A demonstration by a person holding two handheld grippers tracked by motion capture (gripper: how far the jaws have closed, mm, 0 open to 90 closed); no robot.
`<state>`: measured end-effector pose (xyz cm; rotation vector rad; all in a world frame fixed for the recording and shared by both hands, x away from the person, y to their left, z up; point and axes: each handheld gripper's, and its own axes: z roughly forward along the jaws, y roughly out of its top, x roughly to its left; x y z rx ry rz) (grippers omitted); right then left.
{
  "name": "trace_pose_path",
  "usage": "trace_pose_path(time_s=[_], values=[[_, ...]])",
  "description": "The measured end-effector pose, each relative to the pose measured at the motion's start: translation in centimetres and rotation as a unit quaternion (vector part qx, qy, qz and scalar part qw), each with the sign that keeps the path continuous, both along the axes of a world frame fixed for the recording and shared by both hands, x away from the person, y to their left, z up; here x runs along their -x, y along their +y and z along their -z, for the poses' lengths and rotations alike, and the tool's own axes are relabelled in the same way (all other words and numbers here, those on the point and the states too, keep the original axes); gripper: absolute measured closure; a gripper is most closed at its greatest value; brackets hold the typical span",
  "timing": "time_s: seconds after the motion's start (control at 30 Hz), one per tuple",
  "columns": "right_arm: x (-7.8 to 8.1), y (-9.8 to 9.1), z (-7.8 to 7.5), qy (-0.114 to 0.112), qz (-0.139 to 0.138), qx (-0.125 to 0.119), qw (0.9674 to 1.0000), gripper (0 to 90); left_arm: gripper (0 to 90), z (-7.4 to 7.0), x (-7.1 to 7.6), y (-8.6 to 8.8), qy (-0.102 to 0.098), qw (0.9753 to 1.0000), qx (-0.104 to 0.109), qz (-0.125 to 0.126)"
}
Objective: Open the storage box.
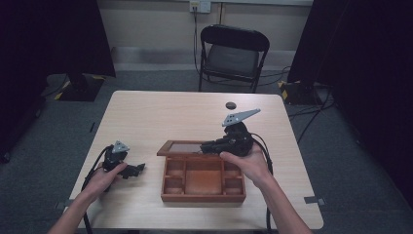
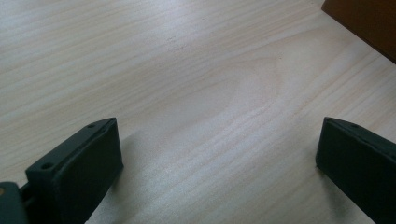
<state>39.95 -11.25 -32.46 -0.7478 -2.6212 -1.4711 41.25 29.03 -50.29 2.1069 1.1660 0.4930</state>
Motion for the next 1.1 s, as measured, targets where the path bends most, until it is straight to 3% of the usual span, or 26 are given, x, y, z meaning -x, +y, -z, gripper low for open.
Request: trace_pose_path(time_s=[1.1], values=[[-1.0,-0.07,-0.68,0.004,0.009,-0.01,0.9999,81.9,0.0,0.02,-0.01,-0.02,0.0,1.0,0.002,0.0]])
